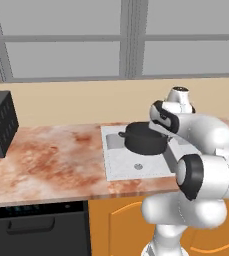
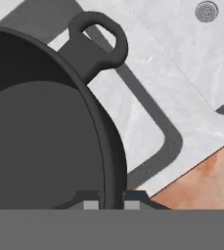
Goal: Pick the jar and pot and place them in the sink. Then turn on the water.
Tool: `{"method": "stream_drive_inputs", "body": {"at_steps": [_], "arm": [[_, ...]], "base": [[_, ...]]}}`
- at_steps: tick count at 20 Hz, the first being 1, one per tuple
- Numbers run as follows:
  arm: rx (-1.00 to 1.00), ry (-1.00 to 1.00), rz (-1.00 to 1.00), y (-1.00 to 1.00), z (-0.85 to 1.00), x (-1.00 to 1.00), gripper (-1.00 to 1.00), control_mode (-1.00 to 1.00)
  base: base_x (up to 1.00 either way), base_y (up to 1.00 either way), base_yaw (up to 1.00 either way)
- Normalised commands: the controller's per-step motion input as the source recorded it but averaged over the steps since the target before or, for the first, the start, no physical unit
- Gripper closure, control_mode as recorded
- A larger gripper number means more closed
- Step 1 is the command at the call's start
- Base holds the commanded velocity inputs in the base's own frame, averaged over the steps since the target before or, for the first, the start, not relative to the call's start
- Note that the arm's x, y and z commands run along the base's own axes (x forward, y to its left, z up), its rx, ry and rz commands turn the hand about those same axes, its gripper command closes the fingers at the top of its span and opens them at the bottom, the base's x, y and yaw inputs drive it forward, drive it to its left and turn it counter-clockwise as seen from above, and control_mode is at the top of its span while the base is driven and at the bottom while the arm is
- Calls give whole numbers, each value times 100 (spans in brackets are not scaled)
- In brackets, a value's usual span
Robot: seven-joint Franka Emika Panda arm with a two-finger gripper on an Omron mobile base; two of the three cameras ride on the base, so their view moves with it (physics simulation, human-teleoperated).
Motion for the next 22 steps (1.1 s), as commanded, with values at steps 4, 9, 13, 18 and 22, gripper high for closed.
{"method": "stream_drive_inputs", "body": {"at_steps": [4, 9, 13, 18, 22], "arm": [[0, 7, -12, 5, -86, 62, 100, -100], [-2, 9, -14, 19, -79, 57, 100, -100], [0, 1, -16, 19, -79, 56, 100, -100], [0, 7, -13, 5, -62, 61, 100, -100], [0, 5, -10, 0, -56, 57, 100, -100]], "base": [[0, 0, 0], [0, 0, 0], [0, 0, 0], [0, 0, 0], [0, 0, 0]]}}
